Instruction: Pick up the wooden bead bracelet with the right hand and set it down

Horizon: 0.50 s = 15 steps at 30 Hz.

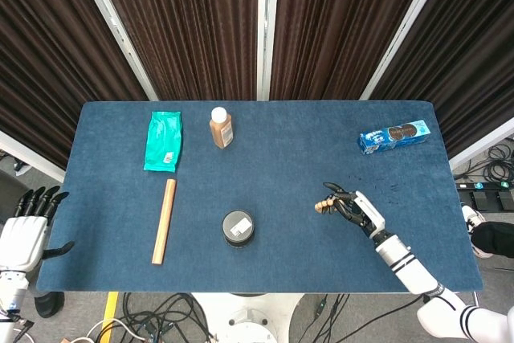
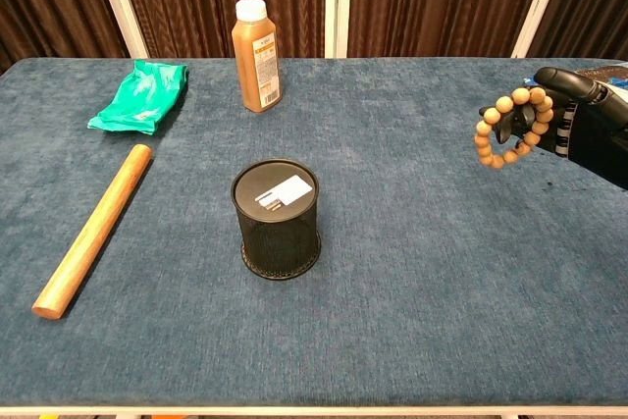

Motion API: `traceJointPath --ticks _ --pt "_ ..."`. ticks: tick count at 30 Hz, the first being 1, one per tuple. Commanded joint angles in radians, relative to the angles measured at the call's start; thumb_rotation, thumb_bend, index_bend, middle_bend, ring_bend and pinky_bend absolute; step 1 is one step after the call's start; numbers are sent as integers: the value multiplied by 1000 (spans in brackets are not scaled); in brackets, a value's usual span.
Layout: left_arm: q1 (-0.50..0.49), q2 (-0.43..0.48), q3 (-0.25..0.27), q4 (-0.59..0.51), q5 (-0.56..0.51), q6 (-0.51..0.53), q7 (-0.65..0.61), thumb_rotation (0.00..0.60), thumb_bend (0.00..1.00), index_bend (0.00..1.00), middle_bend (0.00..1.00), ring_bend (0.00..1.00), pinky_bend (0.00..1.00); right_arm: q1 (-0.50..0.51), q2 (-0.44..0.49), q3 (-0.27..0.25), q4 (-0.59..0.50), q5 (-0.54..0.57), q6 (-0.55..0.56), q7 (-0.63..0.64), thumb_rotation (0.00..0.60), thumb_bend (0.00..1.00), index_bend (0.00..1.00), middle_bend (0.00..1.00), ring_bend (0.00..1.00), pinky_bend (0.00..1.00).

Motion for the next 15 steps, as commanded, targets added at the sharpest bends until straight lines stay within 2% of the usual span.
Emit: traceJointPath --ticks 1,4,10,15 --pt "-1 0 -1 -2 1 0 2 600 0 154 83 13 16 -2 -3 -2 8 -7 10 20 258 467 656 537 70 0" --pt "-1 1 -1 -5 -1 0 5 600 0 154 83 13 16 -5 -8 -2 20 -13 21 35 264 511 666 541 73 0" --pt "0 3 -2 -8 -2 2 7 600 0 154 83 13 16 -10 -9 -6 32 -29 50 93 284 514 696 561 83 0" --pt "-1 2 -2 -8 0 2 9 600 0 154 83 13 16 -7 -4 -26 45 -61 80 287 286 432 709 571 90 0"
